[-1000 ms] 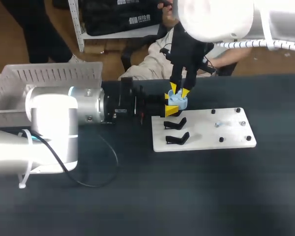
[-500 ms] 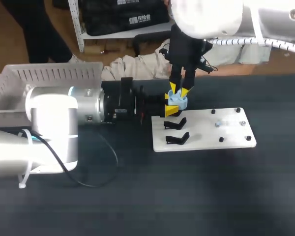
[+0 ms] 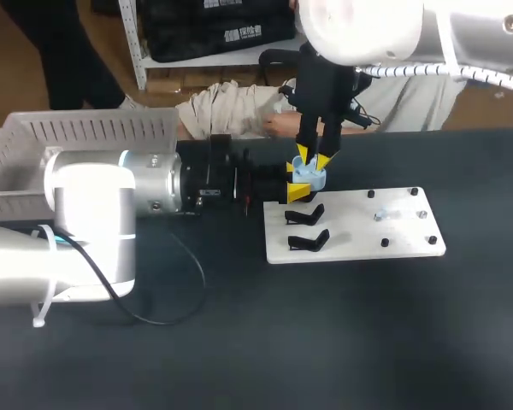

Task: Pick up each earbud case from the left stands, insert the matching earbuds, close the lid, and place the case in the box.

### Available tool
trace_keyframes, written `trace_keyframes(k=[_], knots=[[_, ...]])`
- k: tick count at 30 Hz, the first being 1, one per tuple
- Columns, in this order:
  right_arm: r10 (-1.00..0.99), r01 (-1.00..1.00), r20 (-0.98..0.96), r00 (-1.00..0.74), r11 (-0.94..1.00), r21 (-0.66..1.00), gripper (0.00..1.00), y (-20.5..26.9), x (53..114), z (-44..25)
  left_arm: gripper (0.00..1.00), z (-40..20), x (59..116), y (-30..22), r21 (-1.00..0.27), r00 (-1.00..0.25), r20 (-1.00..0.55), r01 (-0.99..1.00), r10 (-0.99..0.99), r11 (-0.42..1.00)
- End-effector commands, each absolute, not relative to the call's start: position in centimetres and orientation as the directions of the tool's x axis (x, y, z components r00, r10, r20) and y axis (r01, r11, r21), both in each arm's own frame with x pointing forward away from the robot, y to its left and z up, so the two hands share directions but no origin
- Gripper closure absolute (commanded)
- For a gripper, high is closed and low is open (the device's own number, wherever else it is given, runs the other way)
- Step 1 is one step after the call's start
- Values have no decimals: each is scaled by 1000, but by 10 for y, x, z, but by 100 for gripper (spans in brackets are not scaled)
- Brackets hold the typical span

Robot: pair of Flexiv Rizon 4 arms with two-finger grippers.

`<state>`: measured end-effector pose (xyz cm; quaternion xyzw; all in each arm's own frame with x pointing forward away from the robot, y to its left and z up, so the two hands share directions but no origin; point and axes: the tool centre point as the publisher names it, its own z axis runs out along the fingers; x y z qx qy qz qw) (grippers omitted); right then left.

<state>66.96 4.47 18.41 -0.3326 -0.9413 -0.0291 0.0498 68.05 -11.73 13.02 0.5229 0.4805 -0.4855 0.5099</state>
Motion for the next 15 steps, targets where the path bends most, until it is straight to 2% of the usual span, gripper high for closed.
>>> trace_keyframes(k=[1,15], knots=[[625,630,107,-774,776,26,100,43,669,182,100,130,678,-118,71,71,-997,997,5,-9],[632,636,117,-766,772,0,100,44,673,171,100,130,678,-118,71,71,-997,997,5,-9]])
